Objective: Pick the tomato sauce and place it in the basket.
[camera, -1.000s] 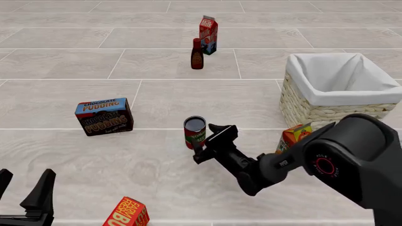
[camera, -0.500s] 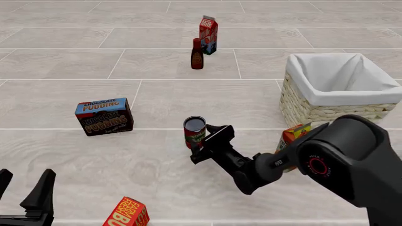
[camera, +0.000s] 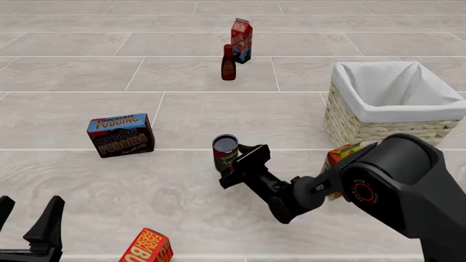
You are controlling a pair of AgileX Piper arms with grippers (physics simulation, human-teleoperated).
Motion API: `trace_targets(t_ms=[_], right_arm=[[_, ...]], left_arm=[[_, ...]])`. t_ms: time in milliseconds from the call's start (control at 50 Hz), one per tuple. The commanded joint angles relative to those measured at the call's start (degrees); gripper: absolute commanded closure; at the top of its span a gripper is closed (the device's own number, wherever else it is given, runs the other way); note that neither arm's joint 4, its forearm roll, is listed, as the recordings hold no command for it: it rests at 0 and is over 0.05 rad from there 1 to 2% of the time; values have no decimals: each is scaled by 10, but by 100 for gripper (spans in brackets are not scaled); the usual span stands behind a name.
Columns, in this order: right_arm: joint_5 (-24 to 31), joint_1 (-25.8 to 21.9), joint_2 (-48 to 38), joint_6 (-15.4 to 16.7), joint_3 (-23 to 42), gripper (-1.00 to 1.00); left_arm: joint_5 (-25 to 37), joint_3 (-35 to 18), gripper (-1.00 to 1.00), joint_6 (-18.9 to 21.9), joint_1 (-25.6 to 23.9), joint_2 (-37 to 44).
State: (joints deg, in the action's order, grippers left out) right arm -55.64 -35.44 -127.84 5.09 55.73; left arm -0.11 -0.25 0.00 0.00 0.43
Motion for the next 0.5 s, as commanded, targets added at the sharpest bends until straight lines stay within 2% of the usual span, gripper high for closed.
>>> trace_targets(t_ms=[20, 160, 180, 500], right_arm=[[5, 0, -3, -2, 7, -100], [8, -5, 0, -7, 6, -100], [-1, -9, 6, -8, -3, 100], [-2, -22, 8, -8, -15, 100]], left_arm=[[0, 0, -100, 0, 0, 0], [0, 0, -100, 0, 0, 0], [0, 0, -100, 0, 0, 0], [0, 0, -100, 0, 0, 0]])
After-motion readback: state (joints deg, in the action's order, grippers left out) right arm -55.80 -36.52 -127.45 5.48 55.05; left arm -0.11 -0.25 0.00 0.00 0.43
